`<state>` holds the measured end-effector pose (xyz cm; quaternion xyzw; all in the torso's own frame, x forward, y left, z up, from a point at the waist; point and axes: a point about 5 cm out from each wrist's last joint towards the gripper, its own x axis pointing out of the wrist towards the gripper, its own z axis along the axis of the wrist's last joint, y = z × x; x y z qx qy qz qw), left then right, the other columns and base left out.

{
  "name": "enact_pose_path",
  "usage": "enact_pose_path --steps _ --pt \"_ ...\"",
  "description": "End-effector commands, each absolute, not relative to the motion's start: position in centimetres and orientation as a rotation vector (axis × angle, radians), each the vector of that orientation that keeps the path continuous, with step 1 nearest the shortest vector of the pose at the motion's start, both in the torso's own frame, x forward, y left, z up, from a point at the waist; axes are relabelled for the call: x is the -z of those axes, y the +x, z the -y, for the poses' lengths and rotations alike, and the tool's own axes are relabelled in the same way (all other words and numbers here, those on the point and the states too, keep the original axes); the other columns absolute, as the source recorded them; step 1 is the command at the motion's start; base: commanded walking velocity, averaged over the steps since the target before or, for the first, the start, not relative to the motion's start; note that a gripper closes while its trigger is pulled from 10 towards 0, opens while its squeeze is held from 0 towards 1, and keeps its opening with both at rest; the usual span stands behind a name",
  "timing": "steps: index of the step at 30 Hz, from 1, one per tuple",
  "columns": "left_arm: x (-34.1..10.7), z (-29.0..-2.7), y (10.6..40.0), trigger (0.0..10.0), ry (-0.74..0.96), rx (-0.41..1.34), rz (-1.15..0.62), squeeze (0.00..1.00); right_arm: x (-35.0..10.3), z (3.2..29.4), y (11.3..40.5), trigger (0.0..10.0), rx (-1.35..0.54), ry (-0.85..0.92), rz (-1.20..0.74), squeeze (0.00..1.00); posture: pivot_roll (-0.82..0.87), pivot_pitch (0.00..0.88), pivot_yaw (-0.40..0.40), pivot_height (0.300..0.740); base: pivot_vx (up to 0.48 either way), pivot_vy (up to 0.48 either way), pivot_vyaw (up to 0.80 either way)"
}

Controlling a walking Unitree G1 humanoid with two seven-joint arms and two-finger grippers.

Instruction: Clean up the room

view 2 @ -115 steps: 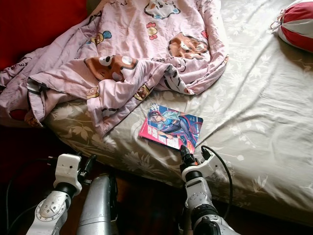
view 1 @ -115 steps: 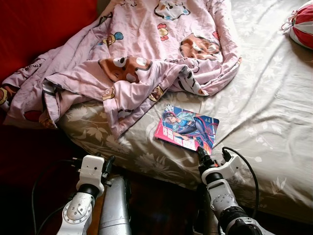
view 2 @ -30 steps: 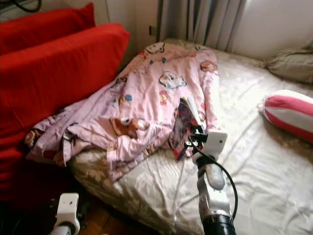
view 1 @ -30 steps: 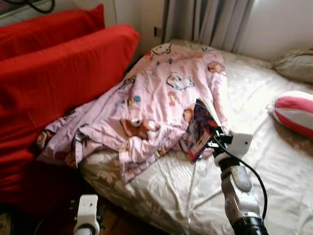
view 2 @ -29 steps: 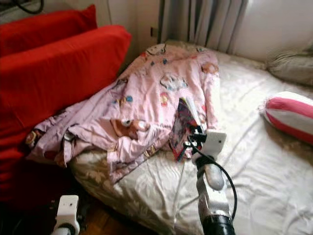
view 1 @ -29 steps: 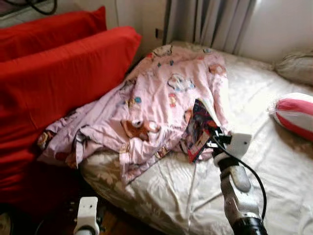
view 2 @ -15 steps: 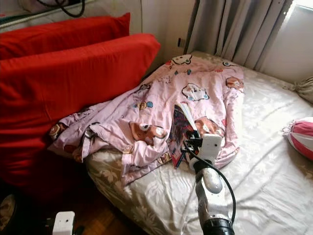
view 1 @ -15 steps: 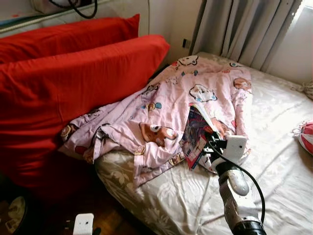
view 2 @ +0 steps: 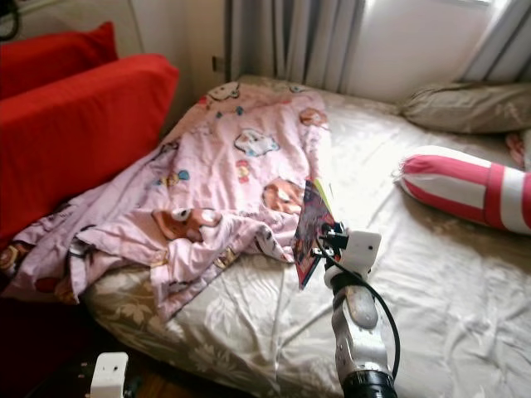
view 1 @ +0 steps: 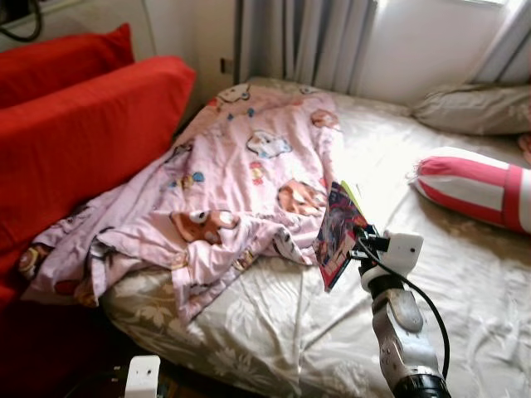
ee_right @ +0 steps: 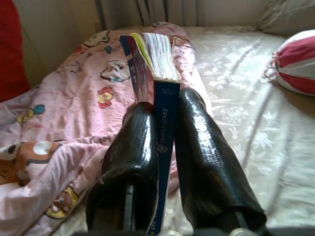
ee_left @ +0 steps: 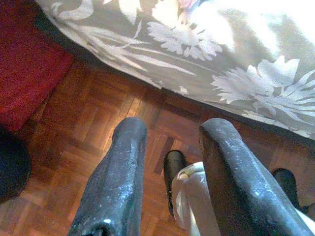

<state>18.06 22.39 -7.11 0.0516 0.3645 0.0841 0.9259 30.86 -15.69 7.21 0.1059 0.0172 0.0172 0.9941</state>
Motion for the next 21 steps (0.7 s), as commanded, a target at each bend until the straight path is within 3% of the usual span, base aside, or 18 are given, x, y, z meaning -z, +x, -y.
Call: enact_pose_path --steps 1,3,11,21 --pt "7.48 -22.22 17.5 10.0 0.119 -0.166 -0.774 0.0 -8.26 15.72 31.42 10.0 -0.036 0.204 0.005 0.0 0.1 0.136 -0.096 0.74 0.0 0.0 -0.77" --pt "7.41 -22.18 17.59 10.0 0.151 -0.15 -0.768 0.0 -8.29 15.8 31.53 10.0 -0.022 0.212 0.012 0.0 0.11 0.137 -0.097 0.74 0.0 0.0 -0.77" --pt "7.76 -21.6 17.15 10.0 0.147 -0.135 -0.785 0.0 -8.49 15.48 31.83 10.0 -0.03 0.212 0.018 0.0 0.11 0.131 -0.1 0.74 0.0 -0.32 0.0" --pt "7.72 -21.72 17.17 10.0 0.151 -0.138 -0.782 0.0 -8.19 15.47 31.73 10.0 -0.019 0.221 0.013 0.0 0.1 0.107 -0.091 0.74 0.0 -0.32 -0.74"
